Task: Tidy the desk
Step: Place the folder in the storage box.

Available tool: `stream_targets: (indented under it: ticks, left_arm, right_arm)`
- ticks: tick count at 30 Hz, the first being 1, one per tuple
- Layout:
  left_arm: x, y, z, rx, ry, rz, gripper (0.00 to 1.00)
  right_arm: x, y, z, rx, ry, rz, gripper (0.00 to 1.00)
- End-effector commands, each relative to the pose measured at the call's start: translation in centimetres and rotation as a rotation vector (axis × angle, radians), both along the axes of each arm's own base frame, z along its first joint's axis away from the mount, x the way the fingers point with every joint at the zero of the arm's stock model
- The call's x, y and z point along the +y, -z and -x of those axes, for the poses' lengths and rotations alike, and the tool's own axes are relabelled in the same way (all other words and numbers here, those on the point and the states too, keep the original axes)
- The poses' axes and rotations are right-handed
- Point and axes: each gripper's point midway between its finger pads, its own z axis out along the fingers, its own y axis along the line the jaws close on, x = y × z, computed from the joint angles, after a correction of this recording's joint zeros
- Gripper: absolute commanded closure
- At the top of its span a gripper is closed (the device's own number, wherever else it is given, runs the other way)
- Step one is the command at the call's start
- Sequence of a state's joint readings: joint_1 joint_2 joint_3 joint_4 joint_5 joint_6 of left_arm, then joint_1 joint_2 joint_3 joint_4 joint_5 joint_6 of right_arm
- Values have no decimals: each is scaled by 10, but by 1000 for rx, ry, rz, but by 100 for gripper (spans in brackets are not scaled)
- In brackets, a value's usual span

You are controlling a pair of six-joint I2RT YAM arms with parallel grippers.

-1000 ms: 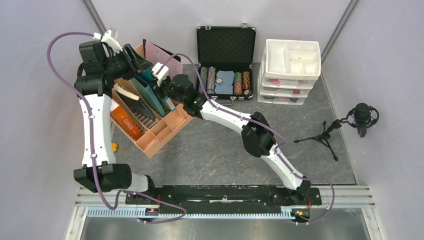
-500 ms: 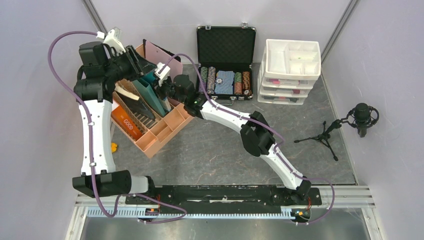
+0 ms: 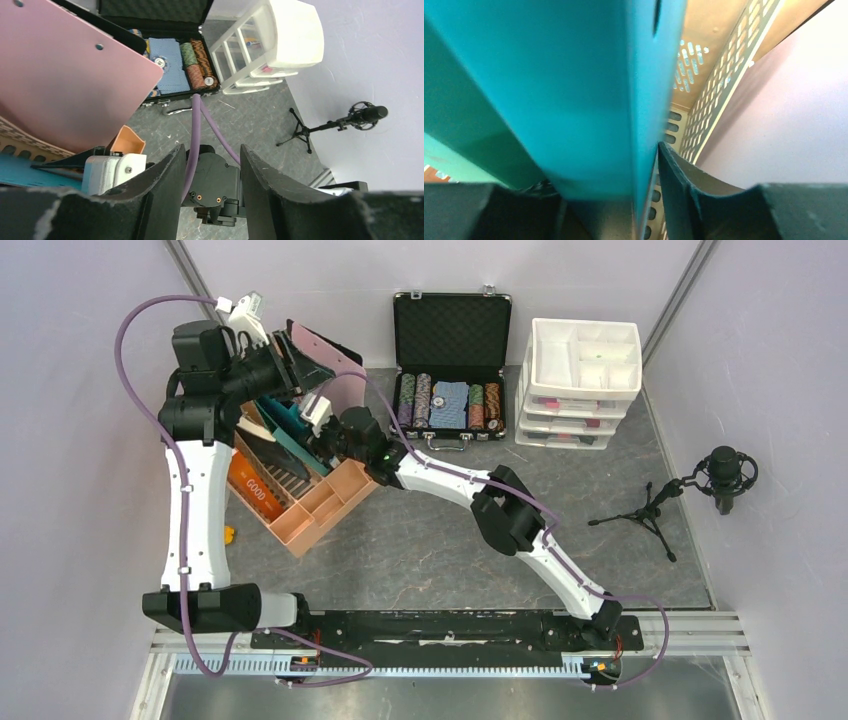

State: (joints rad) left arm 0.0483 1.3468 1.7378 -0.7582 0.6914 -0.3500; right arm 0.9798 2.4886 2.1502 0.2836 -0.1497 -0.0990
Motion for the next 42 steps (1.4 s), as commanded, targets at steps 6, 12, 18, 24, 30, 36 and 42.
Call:
stream_targets:
  ticks: [6, 12, 18, 24, 30, 36, 42]
  left_arm:
    - [33, -35, 5, -135, -173, -133, 34]
    - [52, -52, 8, -181, -260, -204, 18]
    - [72, -57, 9, -193, -351, -276, 3]
    - [103, -56, 10, -203, -477, -379, 0]
    - [117, -47, 32, -199, -519, -469, 0]
    - [124, -1, 58, -100, -494, -571, 0]
    - [151, 32, 80, -70, -575, -714, 0]
  right_arm:
    - [0, -23, 37, 25, -92, 24, 33]
    - [-16, -47, 34, 2, -78, 17, 26]
    - [-33, -82, 41, -39, -71, 10, 20]
    - [-67, -109, 48, -74, -41, 35, 15]
    - [-117, -123, 45, -66, 15, 66, 12]
    - [-170, -114, 45, -39, 41, 102, 11]
    - [-211, -95, 42, -48, 83, 151, 10]
